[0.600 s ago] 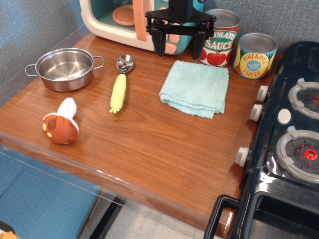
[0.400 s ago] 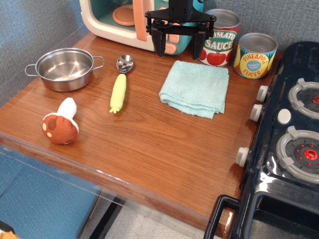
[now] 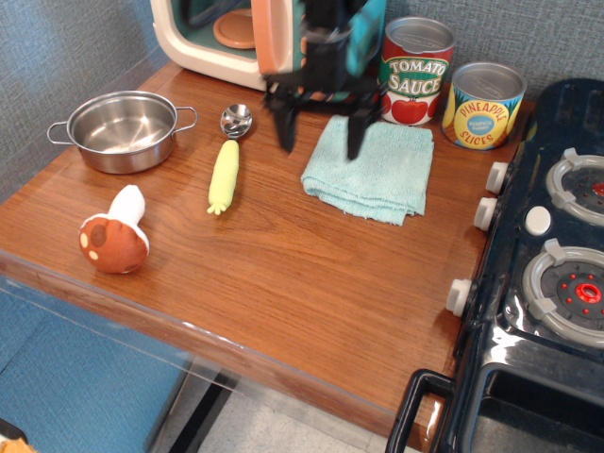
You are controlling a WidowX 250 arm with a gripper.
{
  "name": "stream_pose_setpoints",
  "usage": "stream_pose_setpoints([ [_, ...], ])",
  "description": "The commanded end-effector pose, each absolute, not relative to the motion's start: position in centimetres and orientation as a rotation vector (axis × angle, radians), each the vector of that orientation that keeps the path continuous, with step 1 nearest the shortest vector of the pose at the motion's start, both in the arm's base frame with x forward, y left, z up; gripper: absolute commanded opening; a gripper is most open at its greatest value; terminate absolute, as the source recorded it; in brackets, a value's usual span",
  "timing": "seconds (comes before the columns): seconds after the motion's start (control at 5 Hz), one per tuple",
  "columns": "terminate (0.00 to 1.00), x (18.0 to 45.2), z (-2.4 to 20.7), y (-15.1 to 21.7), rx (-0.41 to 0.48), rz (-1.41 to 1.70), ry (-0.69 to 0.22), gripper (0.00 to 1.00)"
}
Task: Move spoon to front of blue cloth, pointing to blue cloth.
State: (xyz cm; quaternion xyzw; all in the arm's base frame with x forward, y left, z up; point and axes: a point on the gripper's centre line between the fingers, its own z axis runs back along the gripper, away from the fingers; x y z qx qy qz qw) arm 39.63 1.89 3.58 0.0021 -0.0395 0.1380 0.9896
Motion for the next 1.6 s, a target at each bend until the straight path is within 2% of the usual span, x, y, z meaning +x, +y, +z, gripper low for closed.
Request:
stream_pose_setpoints([
  [0.0,0.0,35.7,4.2,7.1,0.162,0.287,-0.141,1.0],
  [0.2,0.0,34.8,3.4,8.1,0.128,0.276,-0.145,1.0],
  [0.4,0.0,35.0,4.1,6.9,-0.01,0.222,-0.19,1.0],
  [0.6,0.0,35.2,6.0,6.6,-0.046,0.159,-0.237,1.0],
  [0.8,0.0,35.4,7.2,7.1,-0.118,0.113,-0.292,1.0],
  [1.0,0.0,35.6,7.8,6.2,-0.125,0.028,-0.31,1.0],
  [1.2,0.0,35.7,7.2,6.6,-0.064,-0.036,-0.307,1.0],
  [1.4,0.0,36.0,6.0,6.7,0.036,-0.148,-0.26,1.0],
])
